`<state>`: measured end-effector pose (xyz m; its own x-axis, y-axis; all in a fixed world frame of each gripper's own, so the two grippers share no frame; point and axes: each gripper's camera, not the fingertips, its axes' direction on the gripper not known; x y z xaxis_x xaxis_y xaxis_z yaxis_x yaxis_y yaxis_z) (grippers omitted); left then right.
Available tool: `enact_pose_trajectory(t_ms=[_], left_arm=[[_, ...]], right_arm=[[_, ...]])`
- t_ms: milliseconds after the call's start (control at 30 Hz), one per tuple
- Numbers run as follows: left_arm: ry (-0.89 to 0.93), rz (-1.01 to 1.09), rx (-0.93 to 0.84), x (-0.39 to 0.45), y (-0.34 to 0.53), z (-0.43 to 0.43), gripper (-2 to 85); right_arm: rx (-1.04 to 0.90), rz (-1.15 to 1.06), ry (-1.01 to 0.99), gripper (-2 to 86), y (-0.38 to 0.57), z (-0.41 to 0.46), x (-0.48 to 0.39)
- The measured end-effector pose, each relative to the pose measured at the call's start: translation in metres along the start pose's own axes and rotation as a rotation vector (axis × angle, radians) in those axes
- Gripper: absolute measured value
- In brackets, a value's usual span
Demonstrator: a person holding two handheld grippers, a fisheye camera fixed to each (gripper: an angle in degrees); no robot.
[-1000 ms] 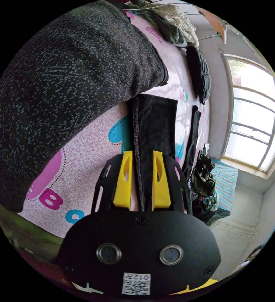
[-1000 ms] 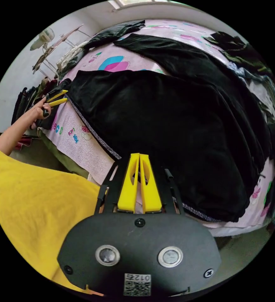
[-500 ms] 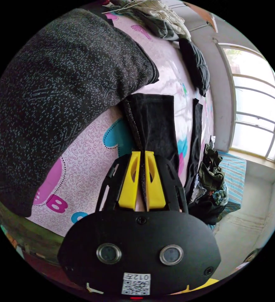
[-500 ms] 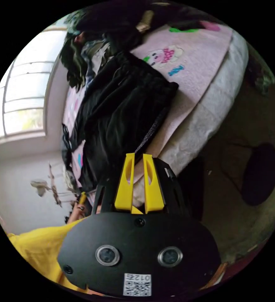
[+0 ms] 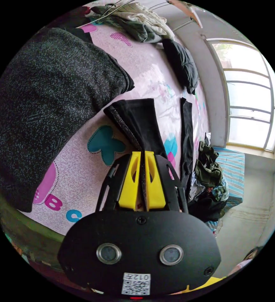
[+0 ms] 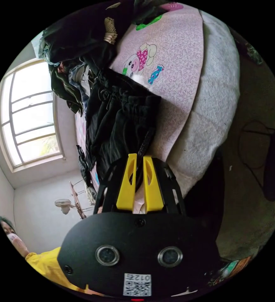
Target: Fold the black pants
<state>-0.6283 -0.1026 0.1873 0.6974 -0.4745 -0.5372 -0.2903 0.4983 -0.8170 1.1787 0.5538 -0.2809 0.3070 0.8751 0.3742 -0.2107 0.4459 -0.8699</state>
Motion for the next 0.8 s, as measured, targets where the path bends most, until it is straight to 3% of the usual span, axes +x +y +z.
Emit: enact_pose_trajectory(t_ms=[400, 800], left_arm=[[0.300, 0.123, 0.195, 0.122, 0.030, -0.044, 0.8], [0.249, 0.211, 0.176, 0.322, -0.070, 0.064, 0.9]], right_arm=[[-0.034, -0.252, -0.205, 2.1, -0.030, -0.097, -0.059], [-0.057, -0.320, -0.246, 1.9, -0.152, -0.069, -0.147]])
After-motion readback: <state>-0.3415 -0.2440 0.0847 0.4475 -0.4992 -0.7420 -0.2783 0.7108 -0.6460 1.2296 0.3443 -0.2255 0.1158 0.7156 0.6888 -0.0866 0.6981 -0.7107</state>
